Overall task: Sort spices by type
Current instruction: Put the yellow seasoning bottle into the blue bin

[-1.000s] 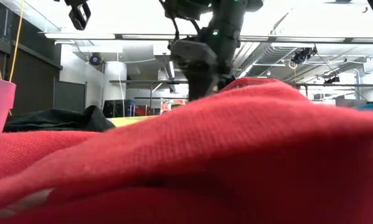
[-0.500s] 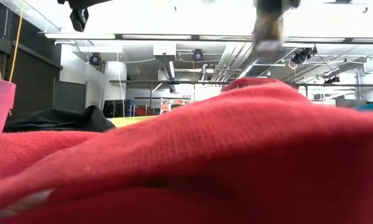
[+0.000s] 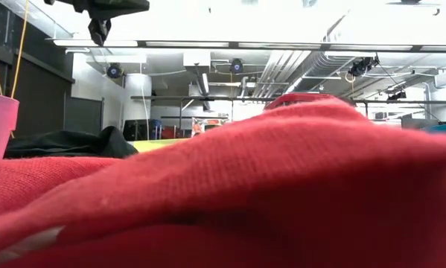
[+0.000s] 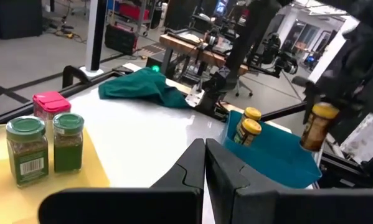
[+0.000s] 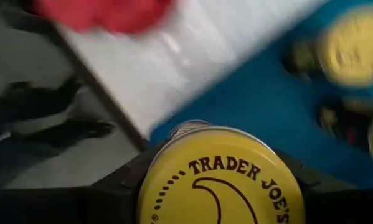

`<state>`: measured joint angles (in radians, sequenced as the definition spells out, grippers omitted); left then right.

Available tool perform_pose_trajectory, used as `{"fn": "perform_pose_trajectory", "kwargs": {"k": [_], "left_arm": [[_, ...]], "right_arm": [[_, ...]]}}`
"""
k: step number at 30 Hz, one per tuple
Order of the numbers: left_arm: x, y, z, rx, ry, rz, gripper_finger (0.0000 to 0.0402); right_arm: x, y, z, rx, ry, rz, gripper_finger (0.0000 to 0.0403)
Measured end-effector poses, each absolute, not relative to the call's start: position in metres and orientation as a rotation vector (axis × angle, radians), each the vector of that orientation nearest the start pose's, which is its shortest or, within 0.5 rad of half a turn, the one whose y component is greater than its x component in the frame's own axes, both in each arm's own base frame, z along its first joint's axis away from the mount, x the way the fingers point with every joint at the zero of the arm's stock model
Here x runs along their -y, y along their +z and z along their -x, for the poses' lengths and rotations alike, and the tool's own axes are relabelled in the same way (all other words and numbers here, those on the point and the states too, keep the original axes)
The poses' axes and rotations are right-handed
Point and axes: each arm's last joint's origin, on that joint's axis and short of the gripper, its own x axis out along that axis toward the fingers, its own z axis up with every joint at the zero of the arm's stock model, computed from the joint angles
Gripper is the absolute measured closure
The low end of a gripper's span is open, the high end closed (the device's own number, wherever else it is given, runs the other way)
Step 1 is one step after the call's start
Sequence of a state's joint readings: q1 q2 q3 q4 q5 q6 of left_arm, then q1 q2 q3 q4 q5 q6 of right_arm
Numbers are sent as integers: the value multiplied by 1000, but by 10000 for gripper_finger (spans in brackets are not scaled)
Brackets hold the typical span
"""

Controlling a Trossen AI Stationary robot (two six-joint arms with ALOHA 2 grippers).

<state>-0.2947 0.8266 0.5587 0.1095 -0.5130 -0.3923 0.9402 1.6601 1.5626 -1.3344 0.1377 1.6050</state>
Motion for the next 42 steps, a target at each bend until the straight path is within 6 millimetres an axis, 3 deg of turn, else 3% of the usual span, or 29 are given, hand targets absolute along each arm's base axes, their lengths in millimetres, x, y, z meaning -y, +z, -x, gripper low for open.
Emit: {"fn": "perform_pose_trajectory", "kwargs": {"k": [5,10,15,19,25,34,42], "left_arm": [[40,278,-182,-83,244,334,401],[40,278,-182,-78,247,336,401],[40,278,-182,-78,247,336,402],[40,278,-182,-76,248,354,401],[40,278,-182,-76,248,354,402],[40,278,-182,-73,262,352,401],[39,278,-181,-73,266,350,401]], "right_arm": [[-254,276,-170,-1312,-719,-624,203],[-241,244,-159,-1242,-969,-679,203],[-224,226,-160,-1233,-1030,-695,203],[-216,223,-157,-1237,-1008,-714,202],[-211,218,-155,-1228,-995,-692,165],[-211,214,-157,-1208,-958,-665,158],[-211,229,-156,-1250,-904,-645,156]]}}
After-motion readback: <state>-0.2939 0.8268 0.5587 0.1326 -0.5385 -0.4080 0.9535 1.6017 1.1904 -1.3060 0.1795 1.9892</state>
